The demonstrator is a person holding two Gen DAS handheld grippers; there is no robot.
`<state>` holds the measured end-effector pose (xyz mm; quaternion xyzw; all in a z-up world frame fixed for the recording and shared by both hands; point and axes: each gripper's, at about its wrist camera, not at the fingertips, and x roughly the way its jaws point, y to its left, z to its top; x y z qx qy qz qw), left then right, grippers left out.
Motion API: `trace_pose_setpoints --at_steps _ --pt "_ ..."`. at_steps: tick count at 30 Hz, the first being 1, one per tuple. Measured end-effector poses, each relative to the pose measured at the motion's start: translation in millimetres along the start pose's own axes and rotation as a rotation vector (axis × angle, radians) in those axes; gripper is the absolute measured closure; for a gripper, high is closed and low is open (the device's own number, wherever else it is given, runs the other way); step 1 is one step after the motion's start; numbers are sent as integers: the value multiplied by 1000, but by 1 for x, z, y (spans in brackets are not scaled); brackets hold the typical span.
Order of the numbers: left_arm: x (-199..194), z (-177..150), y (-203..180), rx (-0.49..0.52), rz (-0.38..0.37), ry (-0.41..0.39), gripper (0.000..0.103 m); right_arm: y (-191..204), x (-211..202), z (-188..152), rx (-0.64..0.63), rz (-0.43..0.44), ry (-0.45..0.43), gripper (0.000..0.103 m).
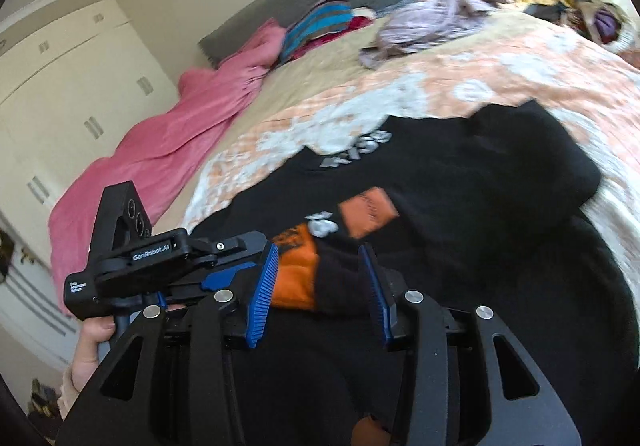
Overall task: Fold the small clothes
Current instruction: 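Fold the held sleeve across the sweatshirt body with the right gripper, then lay the sleeve cuff on the body and open the right gripper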
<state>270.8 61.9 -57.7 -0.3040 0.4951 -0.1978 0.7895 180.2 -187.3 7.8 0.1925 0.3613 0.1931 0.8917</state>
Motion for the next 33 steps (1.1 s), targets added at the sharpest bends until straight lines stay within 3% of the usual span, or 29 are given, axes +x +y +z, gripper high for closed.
trace_pose_setpoints --at_steps 3,5,7,12,16,26,31,33 --pt "14 -3 -9 52 63 -3 65 -10 -17 -10 29 -23 -19 62" --pt "18 -4 -13 84 107 -21 85 -16 -26 -15 43 -42 -29 62" --pt "16 -4 -18 105 82 -32 95 -21 -31 -20 55 -58 -28 62" --pt "-17 -3 -39 186 22 -145 97 -28 -40 -26 71 -79 -32 62" --pt "-50 -1 -50 224 23 -228 98 -29 -41 -26 71 -105 -36 62" --pt "-75 2 -27 136 32 -250 98 -30 -21 -21 59 -215 -6 62" --pt "-72 5 -19 156 132 -237 94 -34 -18 -14 46 -256 -6 62" --pt "-69 9 -11 136 139 -225 94 -35 -15 -8 40 -277 -10 62"
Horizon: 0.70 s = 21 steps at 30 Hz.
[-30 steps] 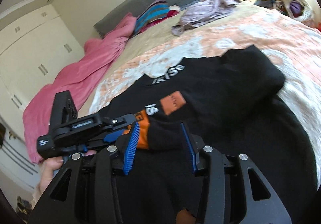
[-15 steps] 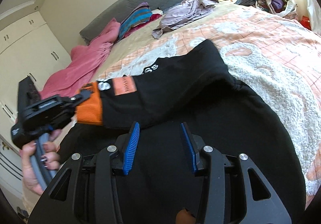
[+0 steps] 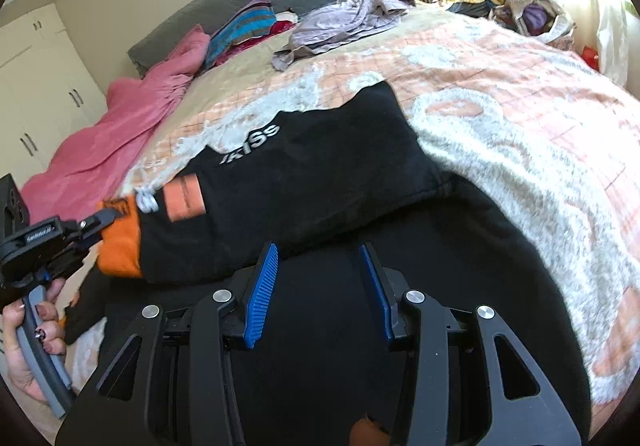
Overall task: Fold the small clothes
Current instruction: 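Lay the sleeve cuff on the body and open the right gripper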
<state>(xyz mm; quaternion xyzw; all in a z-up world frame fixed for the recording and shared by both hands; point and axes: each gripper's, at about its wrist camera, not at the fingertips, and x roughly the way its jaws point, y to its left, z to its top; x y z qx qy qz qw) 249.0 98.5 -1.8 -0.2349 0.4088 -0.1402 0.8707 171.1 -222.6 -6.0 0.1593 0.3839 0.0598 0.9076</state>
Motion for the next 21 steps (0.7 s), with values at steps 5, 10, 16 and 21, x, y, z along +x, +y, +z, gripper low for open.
trace_pose_setpoints --at_steps 5,10,16,21 --pt "-2 1 10 -19 6 -13 89 3 14 19 -19 -28 4 59" --pt "10 -6 -2 45 22 39 85 15 37 34 -92 -39 37 56" --pt "43 -21 4 95 154 138 81 7 69 39 -126 -103 116 54" --pt "43 -21 18 58 138 149 80 -14 81 37 -67 -89 164 53"
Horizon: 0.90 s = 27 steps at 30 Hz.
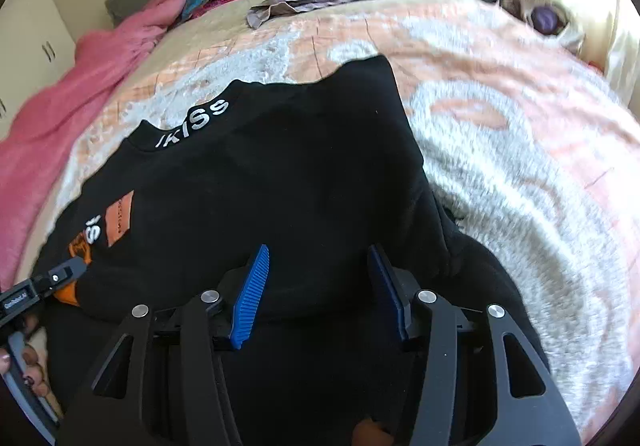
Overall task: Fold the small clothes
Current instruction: 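Lay the sleeve cuff on the body and open the right gripper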
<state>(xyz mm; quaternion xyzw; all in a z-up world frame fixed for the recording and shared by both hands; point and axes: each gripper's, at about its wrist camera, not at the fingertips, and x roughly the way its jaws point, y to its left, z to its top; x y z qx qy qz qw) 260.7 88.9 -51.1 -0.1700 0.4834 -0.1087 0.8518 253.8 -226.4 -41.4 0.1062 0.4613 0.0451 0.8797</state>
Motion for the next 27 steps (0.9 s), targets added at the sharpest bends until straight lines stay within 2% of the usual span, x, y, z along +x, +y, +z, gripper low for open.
trace_pose_setpoints --at_steps 3,6,8,12,13,14,17,18,19,27 --pt "-4 0 -1 7 -7 -8 78 5 -8 0 0 11 -13 46" --pt "-10 -2 -2 12 0 -13 72 11 -20 -3 -10 17 -41 37" --pt "-15 -4 -2 17 14 -24 63 16 -29 -6 -19 16 -60 33" --pt "-26 -5 11 -14 11 -44 63 25 -49 -14 -30 27 -116 18" --pt "-29 -4 13 -21 4 -48 60 28 -54 -17 -32 27 -131 14" --pt "-32 -4 14 -23 1 -54 53 31 -56 -19 -32 27 -140 10" --pt "-45 -3 16 -11 10 -90 48 41 -65 -21 -29 55 -162 7" --pt "-46 -4 16 -11 17 -90 41 45 -68 -21 -34 64 -166 7" --pt "-50 -4 16 -8 23 -97 26 49 -71 -21 -39 66 -171 7" --pt "-78 -8 21 21 55 -140 24 84 -84 -24 -73 98 -201 6"
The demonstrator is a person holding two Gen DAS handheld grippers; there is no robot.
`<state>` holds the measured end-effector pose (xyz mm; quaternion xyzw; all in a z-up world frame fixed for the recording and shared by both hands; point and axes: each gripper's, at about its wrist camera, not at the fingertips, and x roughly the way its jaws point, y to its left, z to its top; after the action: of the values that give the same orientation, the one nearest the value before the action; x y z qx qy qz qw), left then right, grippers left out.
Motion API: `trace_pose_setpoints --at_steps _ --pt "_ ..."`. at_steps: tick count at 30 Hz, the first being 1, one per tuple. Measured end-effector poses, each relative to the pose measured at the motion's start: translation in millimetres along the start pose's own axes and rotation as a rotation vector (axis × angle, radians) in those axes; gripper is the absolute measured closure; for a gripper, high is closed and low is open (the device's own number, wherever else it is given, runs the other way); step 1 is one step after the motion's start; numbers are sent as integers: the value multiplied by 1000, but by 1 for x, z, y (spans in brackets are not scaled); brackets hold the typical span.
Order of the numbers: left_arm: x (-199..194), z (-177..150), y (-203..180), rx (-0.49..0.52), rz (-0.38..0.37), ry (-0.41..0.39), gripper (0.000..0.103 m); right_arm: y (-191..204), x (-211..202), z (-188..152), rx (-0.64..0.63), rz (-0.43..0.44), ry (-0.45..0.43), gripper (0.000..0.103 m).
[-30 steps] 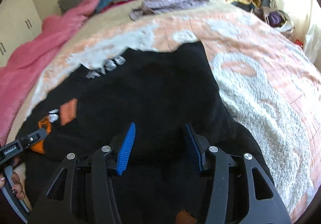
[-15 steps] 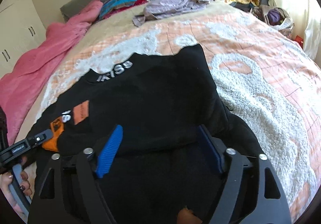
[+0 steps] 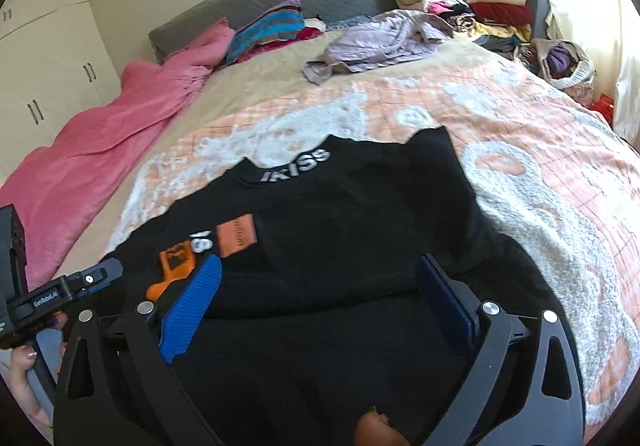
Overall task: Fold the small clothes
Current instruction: 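Lay the sleeve cuff on the body and open the right gripper, then grasp the orange cuff of the other sleeve with the left gripper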
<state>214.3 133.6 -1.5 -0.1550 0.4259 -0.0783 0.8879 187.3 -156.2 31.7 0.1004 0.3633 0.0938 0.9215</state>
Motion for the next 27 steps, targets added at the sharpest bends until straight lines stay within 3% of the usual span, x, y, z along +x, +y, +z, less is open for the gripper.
trace_pose_setpoints --at_steps 2,11,19,23,27 --pt "-6 -1 4 5 19 -5 9 10 -2 0 -19 11 -1 6" --pt "-38 -10 34 14 77 -32 9 58 -7 -2 -83 54 -19 5" --pt "-73 -23 85 -120 157 -95 9 104 -3 -7 -167 90 1 5" --pt "-93 -23 103 -139 242 -136 9 126 -2 -11 -203 122 14 5" --pt "-108 -24 119 -166 270 -160 9 153 -2 -18 -251 162 25 5"
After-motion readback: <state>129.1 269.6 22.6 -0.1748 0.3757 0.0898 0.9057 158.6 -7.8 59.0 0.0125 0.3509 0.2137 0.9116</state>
